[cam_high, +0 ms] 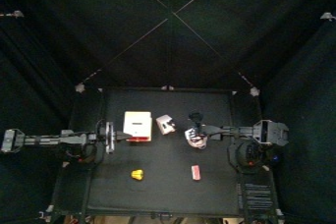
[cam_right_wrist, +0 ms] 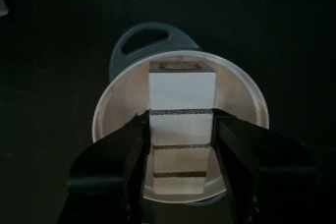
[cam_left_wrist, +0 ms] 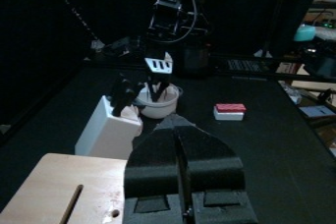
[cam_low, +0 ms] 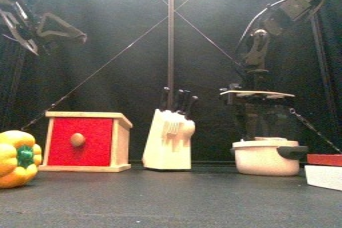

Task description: Put sushi roll left of salmon sushi

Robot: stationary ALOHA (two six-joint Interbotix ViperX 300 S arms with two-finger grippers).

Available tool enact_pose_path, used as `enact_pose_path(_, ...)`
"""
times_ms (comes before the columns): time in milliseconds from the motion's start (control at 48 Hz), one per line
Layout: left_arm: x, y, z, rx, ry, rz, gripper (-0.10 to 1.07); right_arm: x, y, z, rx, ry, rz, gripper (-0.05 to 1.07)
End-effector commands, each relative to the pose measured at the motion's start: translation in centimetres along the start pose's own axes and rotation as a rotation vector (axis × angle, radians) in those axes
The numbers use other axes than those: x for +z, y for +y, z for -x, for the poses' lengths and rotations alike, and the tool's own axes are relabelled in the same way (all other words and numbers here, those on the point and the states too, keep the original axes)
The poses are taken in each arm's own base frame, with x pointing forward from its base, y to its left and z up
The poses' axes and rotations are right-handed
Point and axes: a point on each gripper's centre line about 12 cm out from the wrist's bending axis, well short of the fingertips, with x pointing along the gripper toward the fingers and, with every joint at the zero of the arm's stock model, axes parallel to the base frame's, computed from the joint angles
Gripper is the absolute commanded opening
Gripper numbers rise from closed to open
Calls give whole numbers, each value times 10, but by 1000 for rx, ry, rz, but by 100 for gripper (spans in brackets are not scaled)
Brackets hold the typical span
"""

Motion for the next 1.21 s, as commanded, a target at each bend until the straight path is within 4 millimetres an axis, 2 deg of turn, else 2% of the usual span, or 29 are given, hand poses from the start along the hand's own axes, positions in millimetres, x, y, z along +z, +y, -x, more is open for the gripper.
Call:
enact_pose_path(0, 5, 0, -2, 2, -14, -3, -3, 5, 3, 15, 43, -23, -7, 72)
enact_pose_path(312, 5, 1, -2, 8, -14, -3, -3, 0, 2, 44, 118, -35, -22, 72)
enact_pose_path(604, 4, 1, -1, 8, -11, 2, -3, -21, 11, 69, 190, -15, 5, 72)
enact_pose_path(958, 4, 1, -1, 8, -11, 0, -3, -65, 42, 67, 244, 91, 65, 72)
enact_pose_path(1188, 4, 1, -1, 8, -11, 2, -3, -79, 69, 65, 254, 86, 63, 72)
